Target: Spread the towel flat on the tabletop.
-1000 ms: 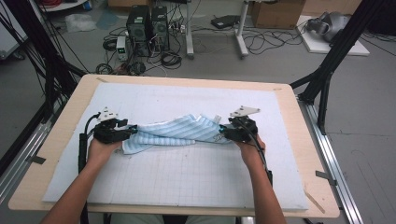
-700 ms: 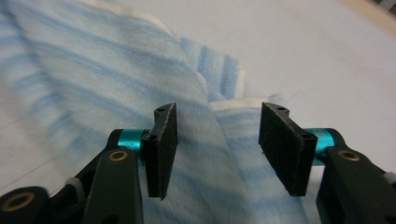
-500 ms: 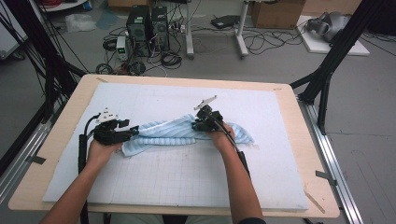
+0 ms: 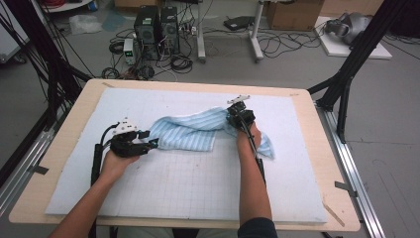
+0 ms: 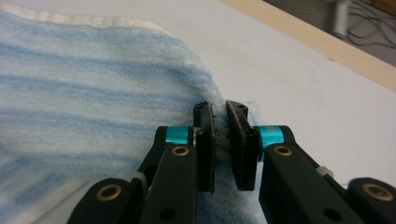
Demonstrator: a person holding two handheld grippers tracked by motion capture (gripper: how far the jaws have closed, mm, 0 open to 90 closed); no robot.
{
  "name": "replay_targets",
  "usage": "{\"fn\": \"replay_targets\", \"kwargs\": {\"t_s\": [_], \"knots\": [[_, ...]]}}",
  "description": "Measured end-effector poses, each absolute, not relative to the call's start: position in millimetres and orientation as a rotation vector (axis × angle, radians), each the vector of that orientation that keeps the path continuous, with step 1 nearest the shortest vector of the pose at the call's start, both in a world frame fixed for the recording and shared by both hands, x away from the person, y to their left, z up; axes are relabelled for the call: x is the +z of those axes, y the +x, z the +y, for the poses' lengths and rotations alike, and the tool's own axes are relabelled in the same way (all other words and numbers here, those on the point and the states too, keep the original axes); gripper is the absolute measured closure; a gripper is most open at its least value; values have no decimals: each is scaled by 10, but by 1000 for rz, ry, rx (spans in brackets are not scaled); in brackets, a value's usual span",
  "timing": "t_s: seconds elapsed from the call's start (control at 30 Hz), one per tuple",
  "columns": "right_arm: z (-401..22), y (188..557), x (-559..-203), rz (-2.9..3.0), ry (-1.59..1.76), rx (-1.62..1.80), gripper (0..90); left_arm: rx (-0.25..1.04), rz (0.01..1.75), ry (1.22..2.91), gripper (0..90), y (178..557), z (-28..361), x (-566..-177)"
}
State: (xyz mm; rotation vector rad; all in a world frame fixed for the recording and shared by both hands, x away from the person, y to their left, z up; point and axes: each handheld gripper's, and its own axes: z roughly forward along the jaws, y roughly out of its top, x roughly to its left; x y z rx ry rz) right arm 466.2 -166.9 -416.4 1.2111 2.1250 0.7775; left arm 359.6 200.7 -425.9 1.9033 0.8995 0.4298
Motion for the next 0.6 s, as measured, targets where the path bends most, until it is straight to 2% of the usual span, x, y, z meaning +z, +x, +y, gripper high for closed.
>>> {"fn": "replay_targets", "kwargs": {"t_s": [0.07,0.23,0.6], "knots": [[-1705,4687,-4163,2093,1229,730,810,414,892,1908,472,3606,1914,-4280],[-1739,4689,-4115,2091,1242,767,663,397,837,1926,460,3660,1588,-4309],[-2005,4388,-3800,2115,1160,973,545,345,814,2002,415,3779,1065,-4449]]}}
